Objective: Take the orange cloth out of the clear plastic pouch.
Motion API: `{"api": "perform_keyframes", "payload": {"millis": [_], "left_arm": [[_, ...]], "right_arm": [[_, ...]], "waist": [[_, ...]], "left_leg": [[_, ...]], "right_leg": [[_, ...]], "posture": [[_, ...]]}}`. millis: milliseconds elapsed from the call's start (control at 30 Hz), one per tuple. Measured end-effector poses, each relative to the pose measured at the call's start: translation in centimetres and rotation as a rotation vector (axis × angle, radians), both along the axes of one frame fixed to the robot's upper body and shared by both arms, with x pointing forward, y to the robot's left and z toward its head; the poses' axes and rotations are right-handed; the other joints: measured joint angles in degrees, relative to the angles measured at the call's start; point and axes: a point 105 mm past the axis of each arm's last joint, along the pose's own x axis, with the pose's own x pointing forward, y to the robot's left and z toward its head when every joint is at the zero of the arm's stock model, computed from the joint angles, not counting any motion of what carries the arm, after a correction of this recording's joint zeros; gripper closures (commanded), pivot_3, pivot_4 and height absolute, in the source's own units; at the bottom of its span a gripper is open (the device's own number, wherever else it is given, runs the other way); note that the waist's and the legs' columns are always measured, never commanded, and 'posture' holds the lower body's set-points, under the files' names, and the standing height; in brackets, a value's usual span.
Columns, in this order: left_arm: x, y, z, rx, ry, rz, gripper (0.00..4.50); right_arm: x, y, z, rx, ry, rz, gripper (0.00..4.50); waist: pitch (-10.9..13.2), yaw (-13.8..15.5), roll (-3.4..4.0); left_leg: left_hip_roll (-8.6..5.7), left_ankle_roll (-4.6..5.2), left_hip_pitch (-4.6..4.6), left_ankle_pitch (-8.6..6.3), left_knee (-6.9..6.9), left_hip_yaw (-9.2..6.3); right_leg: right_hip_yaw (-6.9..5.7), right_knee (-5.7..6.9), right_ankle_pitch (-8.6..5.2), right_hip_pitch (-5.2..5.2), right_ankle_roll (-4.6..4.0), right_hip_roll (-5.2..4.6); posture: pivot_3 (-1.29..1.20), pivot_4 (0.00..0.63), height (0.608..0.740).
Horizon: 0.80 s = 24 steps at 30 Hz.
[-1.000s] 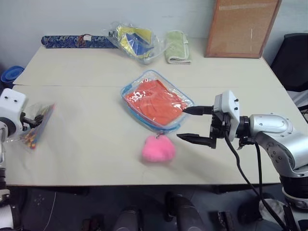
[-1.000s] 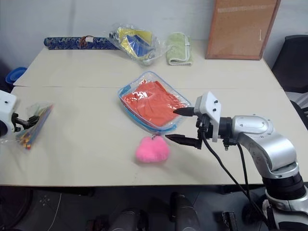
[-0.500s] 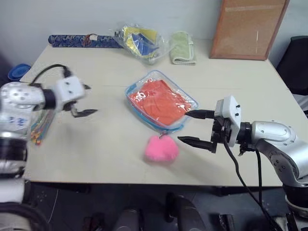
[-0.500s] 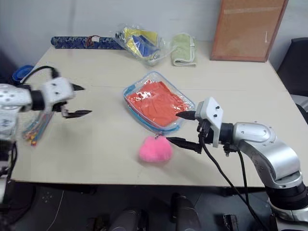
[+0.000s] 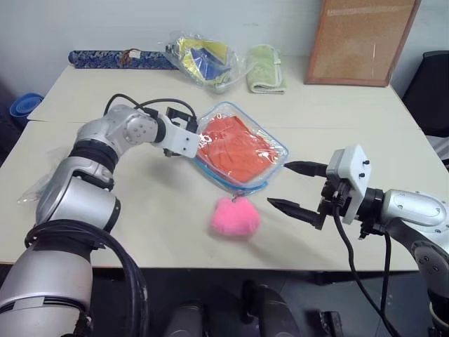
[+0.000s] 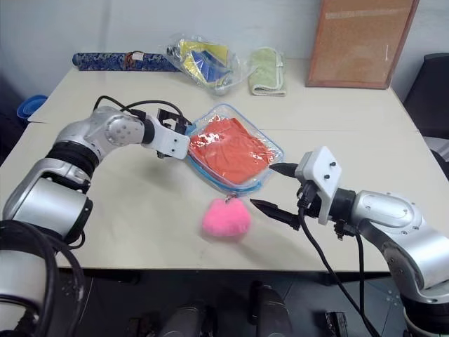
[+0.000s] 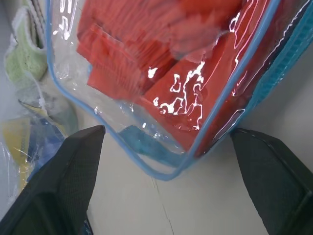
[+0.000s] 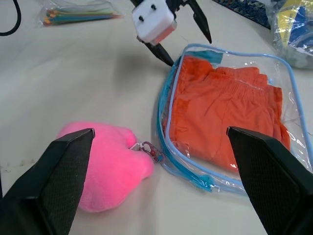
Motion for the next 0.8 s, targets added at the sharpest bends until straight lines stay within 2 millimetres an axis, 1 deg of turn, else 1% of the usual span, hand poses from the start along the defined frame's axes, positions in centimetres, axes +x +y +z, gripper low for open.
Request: {"api": "perform_keyframes", "payload": {"millis": [67, 167, 367, 567, 733, 800], "left_arm": [[0.3, 0.2, -0.6, 0.014, -0.016, 0.020, 0.16], [0.7, 0.2, -0.8, 0.000, -0.038, 0.054, 0.76], [1.2, -0.5, -1.1, -0.005, -0.071, 0.069, 2.61], [0.9, -0.7, -1.5, 0.016, -0.029, 0.056, 4.46], [0.4, 0.1, -2.0, -0.032, 0.092, 0.105, 4.48], [0.0, 0.7, -2.2, -0.104, 0.168, 0.145, 4.48]], "right_arm": [[0.0, -0.2, 0.1, 0.006, -0.004, -0.016, 0.00], [-0.1, -0.3, 0.2, 0.004, -0.012, -0.029, 0.00], [-0.2, -0.3, 0.2, 0.003, 0.002, -0.033, 0.00], [-0.3, -0.4, 0.2, -0.004, 0.006, -0.031, 0.00], [-0.3, -0.4, 0.2, -0.013, 0.006, -0.030, 0.00], [-0.3, -0.4, 0.2, -0.014, 0.008, -0.023, 0.00]], "waist": [[0.01, 0.05, -0.01], [0.01, 0.11, -0.02], [0.02, 0.20, -0.04], [0.02, 0.17, -0.04], [0.02, 0.08, -0.04], [0.02, -0.18, -0.04]], "left_leg": [[0.00, 0.03, -0.02, -0.01, 0.01, -0.04], [-0.02, 0.08, -0.03, -0.02, 0.01, -0.07], [-0.08, 0.17, -0.07, -0.01, 0.03, -0.10], [-0.08, 0.18, -0.07, -0.01, 0.03, -0.09], [-0.07, 0.17, -0.06, -0.01, 0.03, -0.09], [-0.04, 0.17, 0.00, -0.01, 0.02, -0.03]], "right_leg": [[-0.04, -0.01, 0.00, 0.00, 0.00, 0.00], [-0.06, -0.02, 0.00, 0.00, 0.01, -0.01], [-0.07, -0.05, 0.04, 0.00, 0.07, -0.06], [-0.07, -0.05, 0.04, 0.00, 0.07, -0.08], [-0.06, -0.05, 0.04, 0.00, 0.08, -0.07], [0.01, -0.03, 0.04, 0.01, 0.07, -0.08]], "posture": [[0.00, 0.150, 0.740], [0.00, 0.150, 0.740], [0.00, 0.150, 0.740], [0.00, 0.150, 0.740], [0.00, 0.150, 0.740], [0.00, 0.150, 0.740]]}}
